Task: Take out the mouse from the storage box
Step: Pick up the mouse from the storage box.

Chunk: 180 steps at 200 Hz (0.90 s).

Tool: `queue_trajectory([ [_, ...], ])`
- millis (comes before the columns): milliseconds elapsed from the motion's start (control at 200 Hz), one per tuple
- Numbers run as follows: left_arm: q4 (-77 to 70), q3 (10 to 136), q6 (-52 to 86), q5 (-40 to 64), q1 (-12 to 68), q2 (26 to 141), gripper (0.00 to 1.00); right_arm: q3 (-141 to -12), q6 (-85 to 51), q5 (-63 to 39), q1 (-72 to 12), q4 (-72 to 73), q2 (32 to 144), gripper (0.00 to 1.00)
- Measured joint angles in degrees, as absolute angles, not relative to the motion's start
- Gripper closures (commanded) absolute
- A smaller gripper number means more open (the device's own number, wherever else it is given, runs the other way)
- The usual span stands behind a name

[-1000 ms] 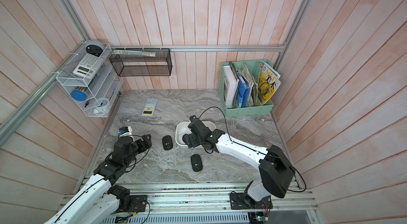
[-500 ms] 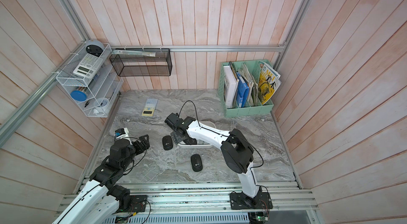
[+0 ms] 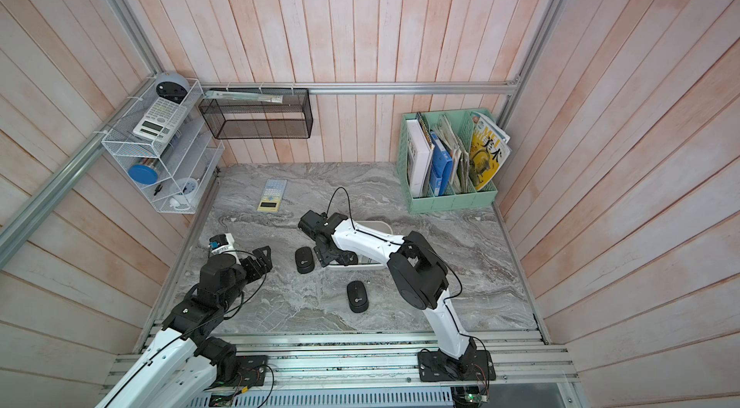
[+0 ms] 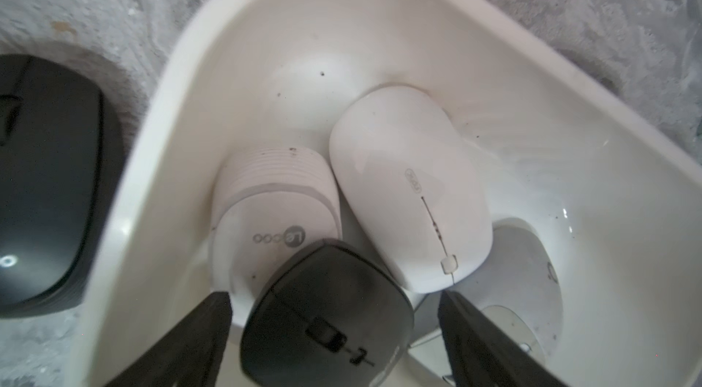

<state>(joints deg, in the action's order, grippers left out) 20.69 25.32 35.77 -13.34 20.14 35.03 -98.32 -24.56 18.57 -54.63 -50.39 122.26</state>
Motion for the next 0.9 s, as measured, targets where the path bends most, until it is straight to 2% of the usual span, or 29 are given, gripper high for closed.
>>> queue_trajectory([
  [160, 20.84, 25.32, 35.77, -13.37, 20.14, 34.85, 0.00, -98.32, -25.41, 18.31, -54.24, -50.65, 122.48, 0.18],
  [380, 20.88, 25.32, 35.77, -13.58, 20.14, 34.85, 0.00, -98.06, -25.91, 18.24, -54.26, -51.07, 122.48, 0.35],
  [730, 20.91, 25.32, 35.77, -13.61, 20.14, 35.31, 0.00, -95.50, -25.39, 21.89, -53.89, -51.75, 120.38, 0.45],
  [810, 20.91, 25.32, 35.77, -13.61, 20.14, 35.48, 0.00, -95.39, -25.28, 23.11, -53.58, -52.14, 120.33, 0.50],
  [900, 20.91, 25.32, 35.77, -13.63, 20.14, 35.57, 0.00, -95.24, -25.19, 24.56, -53.21, -52.62, 120.33, 0.50],
])
